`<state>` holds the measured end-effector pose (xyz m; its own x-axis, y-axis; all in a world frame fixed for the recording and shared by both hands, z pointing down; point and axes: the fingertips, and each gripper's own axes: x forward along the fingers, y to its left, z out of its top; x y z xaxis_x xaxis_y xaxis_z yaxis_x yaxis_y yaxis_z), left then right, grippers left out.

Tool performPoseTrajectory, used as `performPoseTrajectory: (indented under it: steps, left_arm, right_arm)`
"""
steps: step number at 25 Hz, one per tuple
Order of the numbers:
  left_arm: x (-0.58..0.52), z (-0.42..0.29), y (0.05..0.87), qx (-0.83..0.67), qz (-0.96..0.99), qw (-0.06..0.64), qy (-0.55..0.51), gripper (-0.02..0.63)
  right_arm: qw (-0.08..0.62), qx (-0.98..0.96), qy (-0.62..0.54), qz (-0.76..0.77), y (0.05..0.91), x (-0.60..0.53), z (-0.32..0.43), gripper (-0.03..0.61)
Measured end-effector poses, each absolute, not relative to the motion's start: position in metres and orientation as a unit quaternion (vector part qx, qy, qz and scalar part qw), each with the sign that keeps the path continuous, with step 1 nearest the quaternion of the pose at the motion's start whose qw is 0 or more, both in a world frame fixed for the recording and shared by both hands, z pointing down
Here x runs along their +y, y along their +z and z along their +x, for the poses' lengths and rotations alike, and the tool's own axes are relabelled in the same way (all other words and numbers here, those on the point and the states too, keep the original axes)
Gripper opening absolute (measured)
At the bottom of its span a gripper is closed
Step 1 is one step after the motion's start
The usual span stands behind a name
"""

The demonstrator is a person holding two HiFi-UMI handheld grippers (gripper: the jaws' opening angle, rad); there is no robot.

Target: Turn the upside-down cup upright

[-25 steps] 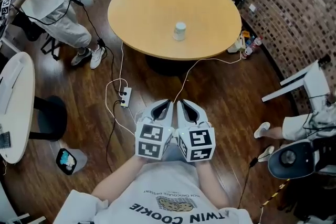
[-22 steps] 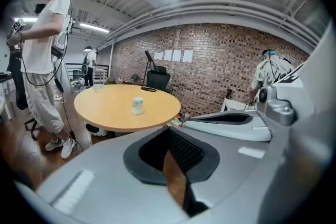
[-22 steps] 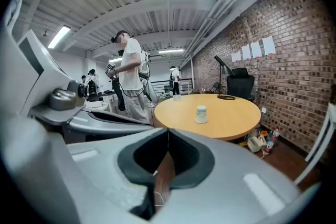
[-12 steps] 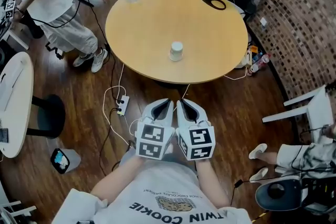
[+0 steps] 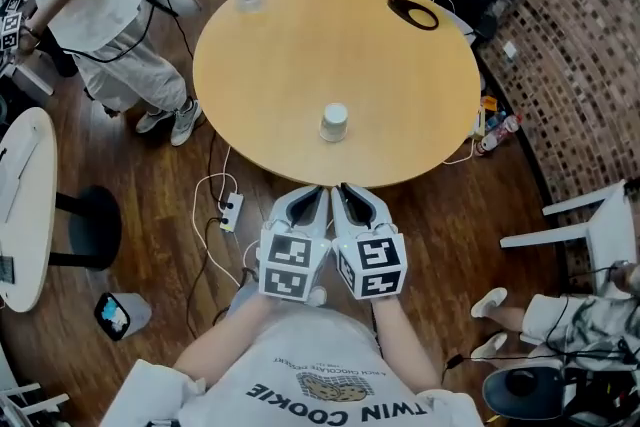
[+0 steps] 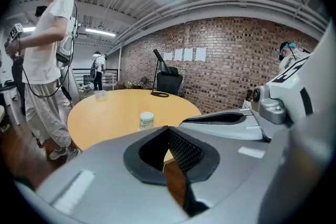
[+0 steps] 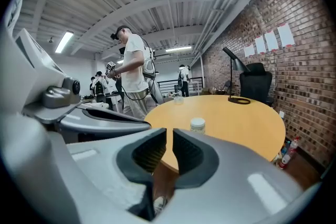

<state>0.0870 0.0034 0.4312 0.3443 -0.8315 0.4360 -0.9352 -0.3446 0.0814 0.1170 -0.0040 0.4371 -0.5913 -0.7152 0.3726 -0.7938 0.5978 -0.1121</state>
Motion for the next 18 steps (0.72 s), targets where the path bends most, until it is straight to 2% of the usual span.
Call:
performPoseTrajectory:
  steps: [7,11,18]
  left_arm:
    - [-0.067,0.064,0.441,-0.534,0.812,0.168,0.165,0.005]
    - [-0.106,0.042,0.449,-0.525,0.815,0.18,0.166,0.005]
    - [-0.166,0.021,0.465,-0.486,0.833,0.197,0.18,0.005]
  right_arm:
    - [0.144,-0.867,0.163,0.448,0.457,-0.079,0.1,0.083]
    - [0.146,-0.848,0.186,0.474,0.484,-0.122,0.093,0.203]
    - [0.183,-0.816,0.199,0.51,0.536,-0.175,0.09,0.298]
